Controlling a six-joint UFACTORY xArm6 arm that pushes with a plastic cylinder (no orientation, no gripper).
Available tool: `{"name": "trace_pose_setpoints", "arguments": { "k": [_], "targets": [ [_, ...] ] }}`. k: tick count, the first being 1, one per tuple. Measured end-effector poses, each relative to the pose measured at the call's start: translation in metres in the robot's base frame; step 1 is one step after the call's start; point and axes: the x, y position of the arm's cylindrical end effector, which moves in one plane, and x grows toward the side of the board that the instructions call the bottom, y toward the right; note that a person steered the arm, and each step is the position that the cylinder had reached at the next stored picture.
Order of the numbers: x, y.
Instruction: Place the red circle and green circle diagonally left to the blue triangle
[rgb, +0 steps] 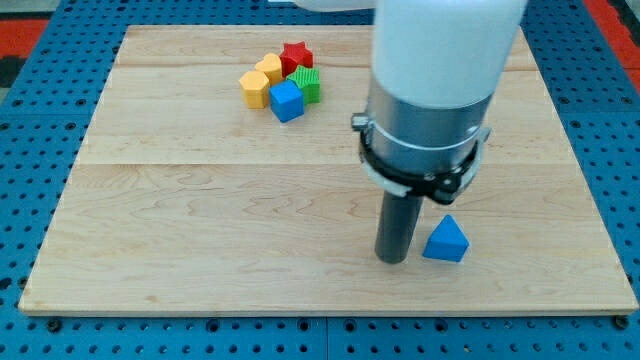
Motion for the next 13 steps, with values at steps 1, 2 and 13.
{"name": "trace_pose_setpoints", "arguments": {
  "k": [1, 2, 13],
  "targets": [
    [-0.026, 0.033],
    [-0.011, -0.004],
    [-0.038, 0.081]
  ]
}}
